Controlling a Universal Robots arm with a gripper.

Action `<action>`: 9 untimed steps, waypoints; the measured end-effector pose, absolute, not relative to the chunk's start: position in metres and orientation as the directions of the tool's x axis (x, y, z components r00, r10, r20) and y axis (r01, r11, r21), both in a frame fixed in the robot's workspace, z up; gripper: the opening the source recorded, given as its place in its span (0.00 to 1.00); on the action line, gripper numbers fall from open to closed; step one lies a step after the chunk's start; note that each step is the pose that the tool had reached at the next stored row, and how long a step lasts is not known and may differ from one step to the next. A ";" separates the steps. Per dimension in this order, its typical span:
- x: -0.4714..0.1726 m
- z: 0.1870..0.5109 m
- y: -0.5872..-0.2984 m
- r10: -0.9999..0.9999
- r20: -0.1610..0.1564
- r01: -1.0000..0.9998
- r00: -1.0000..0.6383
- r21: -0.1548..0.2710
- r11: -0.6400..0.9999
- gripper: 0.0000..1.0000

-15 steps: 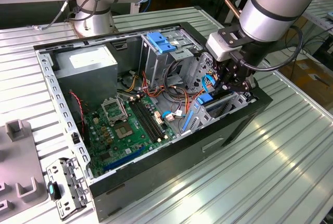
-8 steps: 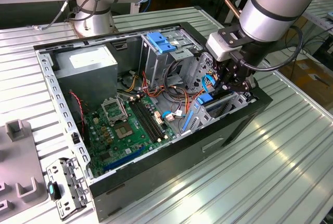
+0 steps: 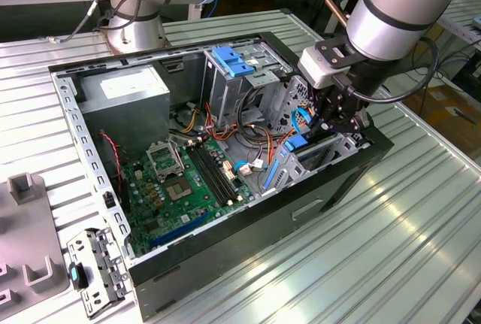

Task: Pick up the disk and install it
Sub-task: 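Insert the second disk wire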

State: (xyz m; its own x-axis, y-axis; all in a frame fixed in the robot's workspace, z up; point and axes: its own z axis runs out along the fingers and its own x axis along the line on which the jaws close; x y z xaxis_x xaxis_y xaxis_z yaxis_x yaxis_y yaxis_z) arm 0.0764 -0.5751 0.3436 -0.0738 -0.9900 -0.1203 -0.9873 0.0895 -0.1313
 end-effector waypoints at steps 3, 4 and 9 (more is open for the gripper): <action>0.076 0.344 -0.575 -0.990 -0.120 -0.987 -0.074 -0.131 0.089 0.16; 0.076 0.344 -0.574 -0.990 -0.120 -0.987 -0.074 -0.131 0.089 0.16; 0.076 0.344 -0.573 -0.990 -0.121 -0.987 -0.074 -0.131 0.090 0.16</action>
State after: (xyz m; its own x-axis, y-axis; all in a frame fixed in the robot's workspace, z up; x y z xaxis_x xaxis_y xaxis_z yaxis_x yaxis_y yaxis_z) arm 0.0756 -0.5735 0.3439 -0.0737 -0.9900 -0.1206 -0.9873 0.0895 -0.1312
